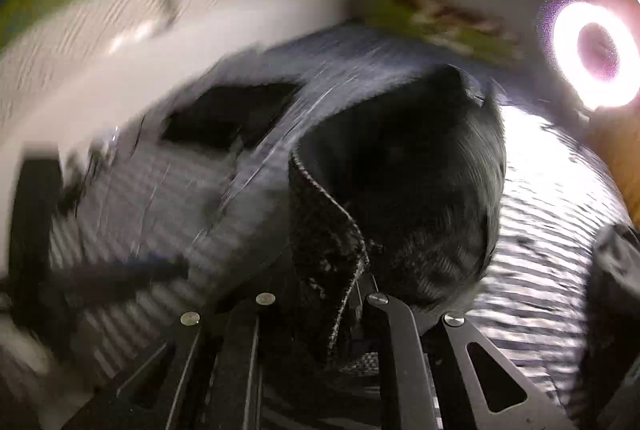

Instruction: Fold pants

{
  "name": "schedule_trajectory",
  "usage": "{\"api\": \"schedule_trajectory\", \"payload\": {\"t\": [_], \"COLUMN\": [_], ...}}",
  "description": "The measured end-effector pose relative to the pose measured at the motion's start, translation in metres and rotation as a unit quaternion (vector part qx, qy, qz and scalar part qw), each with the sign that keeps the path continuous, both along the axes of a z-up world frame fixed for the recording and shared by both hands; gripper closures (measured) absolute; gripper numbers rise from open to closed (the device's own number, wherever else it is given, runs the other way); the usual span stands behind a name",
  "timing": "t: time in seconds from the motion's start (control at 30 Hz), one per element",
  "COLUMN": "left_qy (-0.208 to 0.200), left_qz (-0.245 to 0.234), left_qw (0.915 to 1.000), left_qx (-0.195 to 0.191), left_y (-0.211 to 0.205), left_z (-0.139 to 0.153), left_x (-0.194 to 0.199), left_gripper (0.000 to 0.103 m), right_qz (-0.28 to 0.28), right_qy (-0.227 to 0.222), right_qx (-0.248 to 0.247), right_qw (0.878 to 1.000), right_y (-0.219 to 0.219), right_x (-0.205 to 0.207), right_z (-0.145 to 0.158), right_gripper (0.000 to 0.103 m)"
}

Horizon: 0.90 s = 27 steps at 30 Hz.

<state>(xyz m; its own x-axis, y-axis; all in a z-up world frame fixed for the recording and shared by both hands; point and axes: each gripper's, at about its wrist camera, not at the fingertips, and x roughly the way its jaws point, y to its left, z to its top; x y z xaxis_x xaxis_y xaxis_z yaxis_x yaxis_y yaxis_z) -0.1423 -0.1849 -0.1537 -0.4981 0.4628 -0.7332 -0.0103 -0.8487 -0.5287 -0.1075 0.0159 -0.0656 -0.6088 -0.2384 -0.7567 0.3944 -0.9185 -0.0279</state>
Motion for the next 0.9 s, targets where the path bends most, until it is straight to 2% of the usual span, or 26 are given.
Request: {"api": "schedule_trajectory", "payload": {"t": [0.07,0.13,0.23,0.3,0.47,0.57,0.63,0.73,0.83,0.9], "left_qy": [-0.003,-0.003,-0.005,-0.001,0.015,0.03,0.027,0.026,0.027,0.022], "left_qz": [0.013,0.022,0.022,0.019,0.0,-0.036,-0.057,-0.077,-0.09,-0.104], "left_qw": [0.9999,0.9997,0.9997,0.9998,0.9998,0.9988,0.9979,0.9966,0.9953,0.9936], "left_qx": [0.005,0.007,0.009,0.007,0.009,-0.01,-0.014,-0.018,-0.021,-0.037], "left_y": [-0.016,-0.026,-0.034,-0.034,-0.018,0.006,0.021,0.045,0.064,0.08], "left_z": [-0.002,-0.004,-0.003,0.0,0.017,0.03,0.034,0.037,0.039,0.035], "left_x": [-0.001,0.0,0.0,0.001,0.002,0.006,0.007,0.002,-0.002,-0.008], "left_gripper": [0.07,0.07,0.07,0.07,0.07,0.07,0.07,0.069,0.069,0.069], "right_qz": [0.023,0.058,0.08,0.087,0.096,0.045,0.016,-0.013,-0.031,-0.028], "right_qy": [-0.022,-0.041,-0.042,-0.04,-0.045,-0.025,-0.028,-0.047,-0.068,-0.069], "right_qx": [0.032,0.07,0.097,0.083,-0.043,-0.094,-0.105,-0.106,-0.119,-0.12], "right_qw": [0.999,0.995,0.991,0.992,0.993,0.994,0.994,0.993,0.99,0.99], "right_y": [-0.028,-0.052,-0.065,-0.06,0.001,0.065,0.107,0.144,0.16,0.16], "right_x": [-0.002,-0.001,0.008,0.013,0.032,0.044,0.051,0.058,0.059,0.058], "right_z": [-0.025,-0.05,-0.067,-0.063,-0.018,0.004,0.003,-0.014,-0.031,-0.039], "right_gripper": [0.091,0.085,0.078,0.074,0.065,0.062,0.062,0.06,0.059,0.058]}}
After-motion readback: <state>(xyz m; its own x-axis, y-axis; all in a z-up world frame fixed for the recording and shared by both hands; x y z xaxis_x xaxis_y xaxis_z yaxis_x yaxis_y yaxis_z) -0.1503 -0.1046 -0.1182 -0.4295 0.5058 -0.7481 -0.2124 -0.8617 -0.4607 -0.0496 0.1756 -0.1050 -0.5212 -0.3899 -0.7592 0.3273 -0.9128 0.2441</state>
